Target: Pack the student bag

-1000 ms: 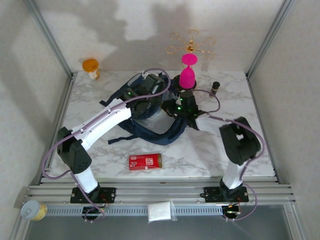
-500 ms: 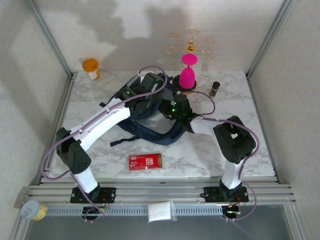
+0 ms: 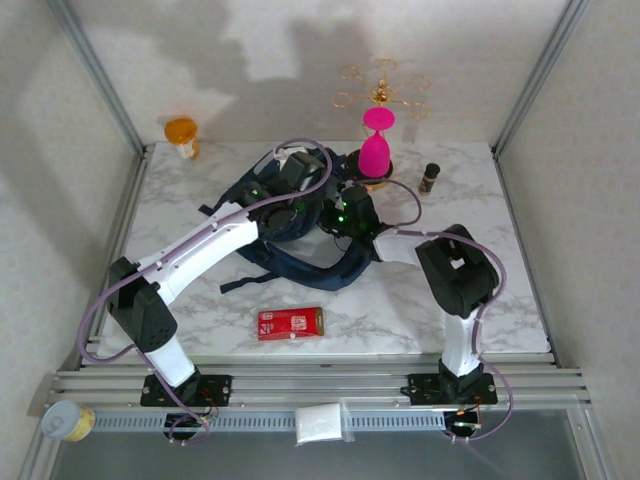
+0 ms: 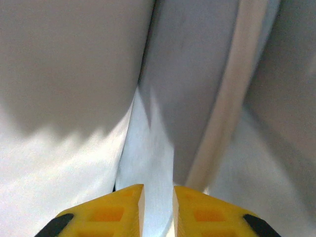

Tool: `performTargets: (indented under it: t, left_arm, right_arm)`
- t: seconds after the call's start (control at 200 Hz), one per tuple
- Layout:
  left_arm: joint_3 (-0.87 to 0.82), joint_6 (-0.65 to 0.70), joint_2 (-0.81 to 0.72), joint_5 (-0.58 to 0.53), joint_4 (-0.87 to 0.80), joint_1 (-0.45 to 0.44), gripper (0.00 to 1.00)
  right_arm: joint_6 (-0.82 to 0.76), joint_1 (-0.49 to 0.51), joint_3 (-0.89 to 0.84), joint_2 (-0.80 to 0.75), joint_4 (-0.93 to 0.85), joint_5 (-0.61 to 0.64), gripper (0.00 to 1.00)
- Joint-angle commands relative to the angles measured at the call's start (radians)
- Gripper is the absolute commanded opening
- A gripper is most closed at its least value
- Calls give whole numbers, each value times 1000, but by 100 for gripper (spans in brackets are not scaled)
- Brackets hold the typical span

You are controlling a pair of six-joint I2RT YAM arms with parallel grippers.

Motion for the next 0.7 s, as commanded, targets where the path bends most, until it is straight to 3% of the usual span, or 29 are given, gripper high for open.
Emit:
performTargets:
  t: [0.0, 0.135, 0.275, 0.345, 0.436, 0.526, 0.696]
  left_arm:
    - [-47, -41, -50, 44, 126, 4, 0]
    - [-121, -34, -16, 111, 191, 1, 0]
    - [-204, -37, 23, 225, 285, 1, 8]
    - [-215, -33, 30, 280, 295, 1, 17]
    - [-292, -25, -49, 317, 360, 2, 39]
    - [-406, -28, -184, 337, 439, 20, 53]
    - [-615, -78, -370, 306, 465, 153, 63]
  right_arm:
    - [-90, -28, -91, -189, -71, 17, 23]
    - [-144, -105, -198, -398, -343, 115, 30]
    - [-211, -156, -242, -571, -558, 203, 35]
    - [-239, -158, -242, -634, -609, 217, 38]
    - [-266, -150, -214, -672, -691, 219, 40]
    - [-287, -99, -169, -668, -771, 238, 43]
    - [-237, 98, -75, -556, -858, 301, 46]
